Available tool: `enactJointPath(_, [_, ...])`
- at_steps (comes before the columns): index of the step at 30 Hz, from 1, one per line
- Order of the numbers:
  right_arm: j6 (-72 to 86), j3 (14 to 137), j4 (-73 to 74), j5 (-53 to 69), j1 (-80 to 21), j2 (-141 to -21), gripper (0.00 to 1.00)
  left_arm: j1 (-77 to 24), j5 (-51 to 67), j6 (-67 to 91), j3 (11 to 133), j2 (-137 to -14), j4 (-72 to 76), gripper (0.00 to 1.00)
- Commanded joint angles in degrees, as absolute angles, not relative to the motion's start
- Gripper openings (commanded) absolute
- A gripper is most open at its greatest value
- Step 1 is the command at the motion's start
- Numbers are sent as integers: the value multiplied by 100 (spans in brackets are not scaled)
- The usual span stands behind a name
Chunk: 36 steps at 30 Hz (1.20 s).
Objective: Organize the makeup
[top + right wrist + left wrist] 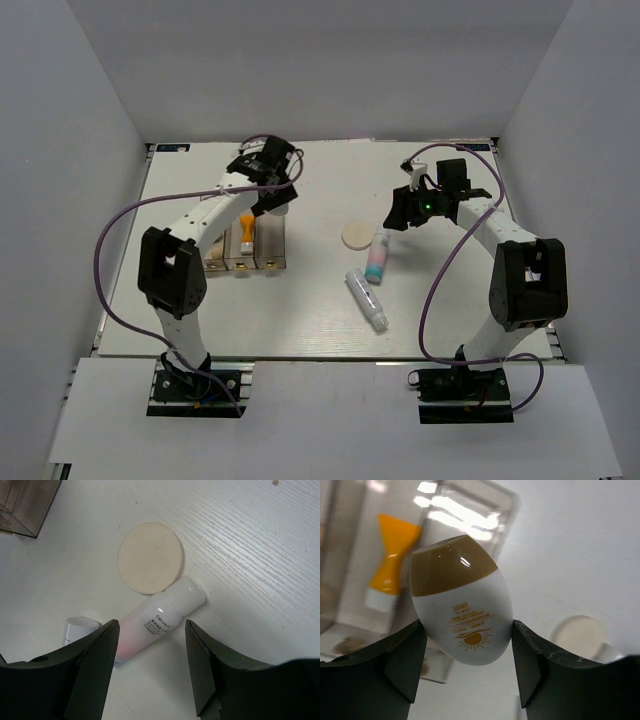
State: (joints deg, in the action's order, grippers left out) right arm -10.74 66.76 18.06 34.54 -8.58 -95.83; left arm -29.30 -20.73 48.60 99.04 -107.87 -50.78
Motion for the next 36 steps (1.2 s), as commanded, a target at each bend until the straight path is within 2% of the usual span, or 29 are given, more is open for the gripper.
enactJointPath(1, [-1143,6829,1828,3524,-835,-9360,61,-2454,-2294,4694,9230,-10109,-5423,26])
enactJointPath(8, [-1090,6829,1828,3559,-852,-9352,61,-1970,-2610,4184,8429,-9677,-5467,26])
enactJointPath(18, [-1116,6821,1863,3568,-853,-9299,61,-1907,-2997,3569,8411,-10239,-5406,31])
enactJointPath(22, [-1125,6785,1854,3551,-844,-9255,61,-1907,-2979,3533,8525,-10449,-5370,45])
enactJointPath(25, [-1116,6768,1846,3551,-853,-9237,61,-1907,-2962,3498,8665,-10625,-5422,53])
enactJointPath(26, [-1108,6768,1846,3542,-853,-9237,62,-1959,-2962,3498,8736,-10652,-5440,60])
enactJointPath(30, [-1107,6776,1846,3542,-853,-9237,61,-1960,-3006,3533,8877,-10679,-5528,76])
enactJointPath(36, [-1265,6803,1934,3744,-870,-9237,62,-1960,-3059,3577,8974,-10459,-5607,89])
